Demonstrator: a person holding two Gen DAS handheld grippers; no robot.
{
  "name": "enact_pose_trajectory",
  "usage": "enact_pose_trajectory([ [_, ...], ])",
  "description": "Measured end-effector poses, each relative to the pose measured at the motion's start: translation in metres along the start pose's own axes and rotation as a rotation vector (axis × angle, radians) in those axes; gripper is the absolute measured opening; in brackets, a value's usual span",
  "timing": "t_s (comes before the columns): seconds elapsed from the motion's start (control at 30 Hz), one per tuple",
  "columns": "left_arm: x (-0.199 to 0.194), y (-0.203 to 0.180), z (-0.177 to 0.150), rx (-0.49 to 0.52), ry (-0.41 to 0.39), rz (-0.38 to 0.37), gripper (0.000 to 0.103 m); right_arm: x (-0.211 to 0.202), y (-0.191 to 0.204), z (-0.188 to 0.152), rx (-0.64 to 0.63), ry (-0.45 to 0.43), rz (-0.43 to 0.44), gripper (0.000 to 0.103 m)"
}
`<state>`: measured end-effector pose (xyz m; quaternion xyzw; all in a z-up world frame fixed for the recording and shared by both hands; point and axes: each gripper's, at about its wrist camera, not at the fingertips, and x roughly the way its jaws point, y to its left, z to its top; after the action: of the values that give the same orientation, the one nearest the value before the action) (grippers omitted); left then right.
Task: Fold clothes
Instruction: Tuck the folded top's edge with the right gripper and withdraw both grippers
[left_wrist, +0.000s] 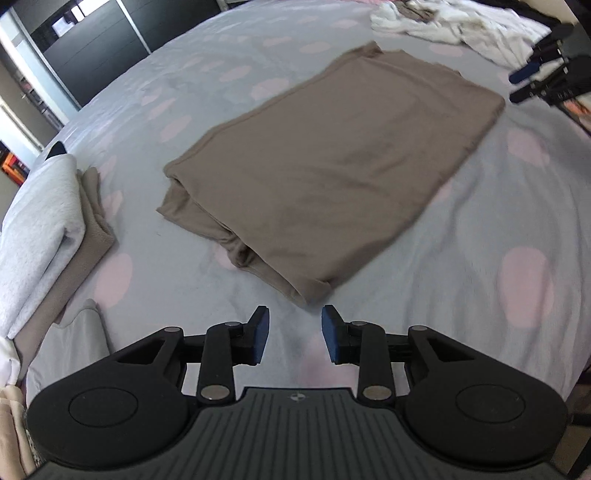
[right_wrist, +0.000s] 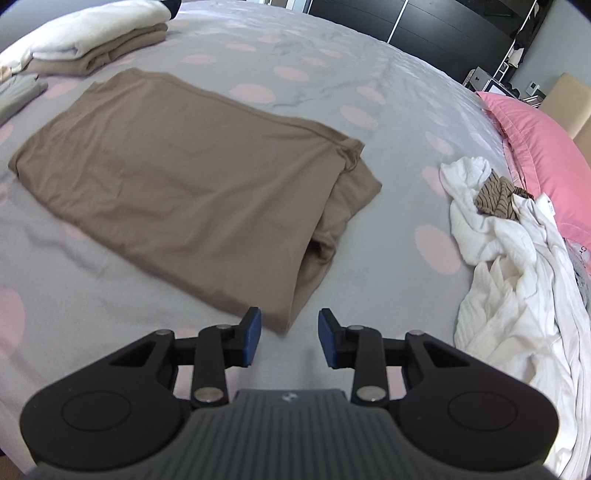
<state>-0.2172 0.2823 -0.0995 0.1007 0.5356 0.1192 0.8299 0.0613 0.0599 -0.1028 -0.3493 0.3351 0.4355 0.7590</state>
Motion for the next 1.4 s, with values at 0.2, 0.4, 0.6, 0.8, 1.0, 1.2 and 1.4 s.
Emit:
enact_pose_trajectory([
  [0.2, 0.018, -0.013, 0.000, 0.029, -0.019, 0.032, 0.029, 0.013, 0.004, -0.011, -0.022, 0.007, -0.022, 0.037],
  [0.4, 0.028, -0.011, 0.005, 0.029, -0.017, 0.041, 0.018, 0.024, 0.009, -0.008, -0.042, 0.003, -0.008, 0.034],
  [0.6, 0.025, -0.003, 0.003, -0.027, -0.012, 0.006, 0.001, 0.024, 0.010, -0.007, -0.051, 0.009, -0.010, 0.004],
  [0.8, 0.026, 0.003, -0.006, -0.024, 0.048, 0.006, 0.000, 0.023, 0.005, -0.011, -0.047, 0.044, -0.032, 0.002],
  [1.0, 0.020, 0.006, -0.021, -0.020, 0.094, 0.079, 0.000, 0.024, 0.007, -0.019, -0.091, 0.101, -0.099, 0.001],
  [1.2, 0.000, -0.008, -0.017, 0.021, 0.018, 0.144, 0.010, 0.004, 0.024, -0.029, -0.159, 0.024, -0.136, 0.034],
  [1.4, -0.001, -0.040, -0.010, 0.120, -0.027, 0.246, 0.012, -0.010, 0.073, -0.036, -0.301, -0.050, -0.163, 0.037],
])
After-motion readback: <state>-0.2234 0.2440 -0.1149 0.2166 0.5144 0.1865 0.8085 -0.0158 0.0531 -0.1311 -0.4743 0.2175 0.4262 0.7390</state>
